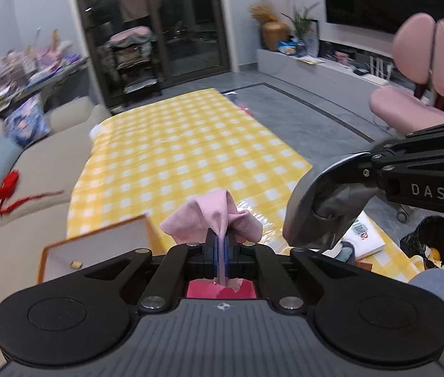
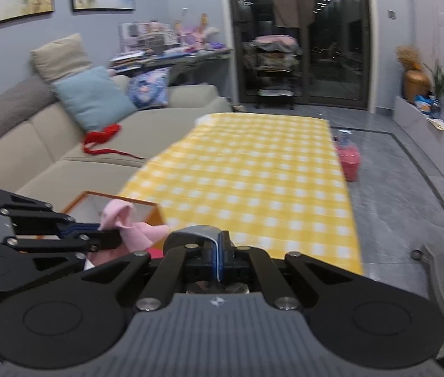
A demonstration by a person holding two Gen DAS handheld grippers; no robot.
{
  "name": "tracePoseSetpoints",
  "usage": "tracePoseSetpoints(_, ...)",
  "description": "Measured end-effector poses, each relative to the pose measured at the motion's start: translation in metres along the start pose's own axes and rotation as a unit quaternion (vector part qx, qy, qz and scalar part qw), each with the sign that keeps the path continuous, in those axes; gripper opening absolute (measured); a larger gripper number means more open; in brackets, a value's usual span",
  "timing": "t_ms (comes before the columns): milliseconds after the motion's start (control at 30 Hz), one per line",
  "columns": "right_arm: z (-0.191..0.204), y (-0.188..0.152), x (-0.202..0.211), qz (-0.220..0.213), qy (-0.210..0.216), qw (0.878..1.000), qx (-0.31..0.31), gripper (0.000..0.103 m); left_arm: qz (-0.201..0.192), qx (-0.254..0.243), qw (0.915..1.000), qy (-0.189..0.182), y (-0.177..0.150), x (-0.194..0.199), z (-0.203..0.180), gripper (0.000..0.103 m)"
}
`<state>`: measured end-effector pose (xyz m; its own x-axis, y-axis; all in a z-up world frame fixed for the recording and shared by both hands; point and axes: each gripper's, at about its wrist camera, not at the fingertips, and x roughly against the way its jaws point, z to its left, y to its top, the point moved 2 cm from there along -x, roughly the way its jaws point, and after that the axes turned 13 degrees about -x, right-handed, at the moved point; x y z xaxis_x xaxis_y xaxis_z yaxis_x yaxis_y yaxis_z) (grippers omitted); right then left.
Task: Organize soft objects
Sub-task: 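Carry the pink cloth with the left tool while the right tool carries the grey bag to the box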
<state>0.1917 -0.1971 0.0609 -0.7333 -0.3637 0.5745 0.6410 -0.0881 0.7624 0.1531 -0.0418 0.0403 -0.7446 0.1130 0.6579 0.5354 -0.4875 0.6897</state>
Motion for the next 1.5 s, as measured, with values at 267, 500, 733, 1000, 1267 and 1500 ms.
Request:
tracePoseSetpoints(267, 0.075, -0.013, -0.007, 0.025, 0.055, 0.998, 0.022, 0.000, 0.030, 0.036, 0.9989, 0.001, -0.046, 0.020, 0.040, 0.003)
tracePoseSetpoints(500, 0.133, -0.024, -0.027, 0.051, 0.087, 0.994, 0.052, 0.000, 0.062, 0.103, 0.9927, 0.014, -0.086, 0.023, 0.079, 0.003)
tracePoseSetpoints(733, 0.177, -0.030, -0.050, 0.072, 0.102, 0.988, 0.086, 0.000, 0.078, 0.154, 0.9848, 0.019, -0.115, 0.018, 0.110, 0.003)
tracePoseSetpoints(1000, 0.199, -0.045, -0.099, 0.112, 0.064, 0.979, 0.157, 0.000, 0.099, 0.186, 0.9775, -0.005, -0.136, 0.000, 0.119, 0.003)
tracePoseSetpoints(1267, 0.206, -0.061, -0.145, 0.151, 0.042, 0.964, 0.215, 0.000, 0.130, 0.212, 0.9677, -0.040, -0.148, -0.018, 0.119, 0.004)
tracePoseSetpoints(1500, 0.209, -0.078, -0.174, 0.181, 0.025, 0.951, 0.250, 0.002, 0.158, 0.227, 0.9585, -0.071, -0.158, -0.032, 0.112, 0.004)
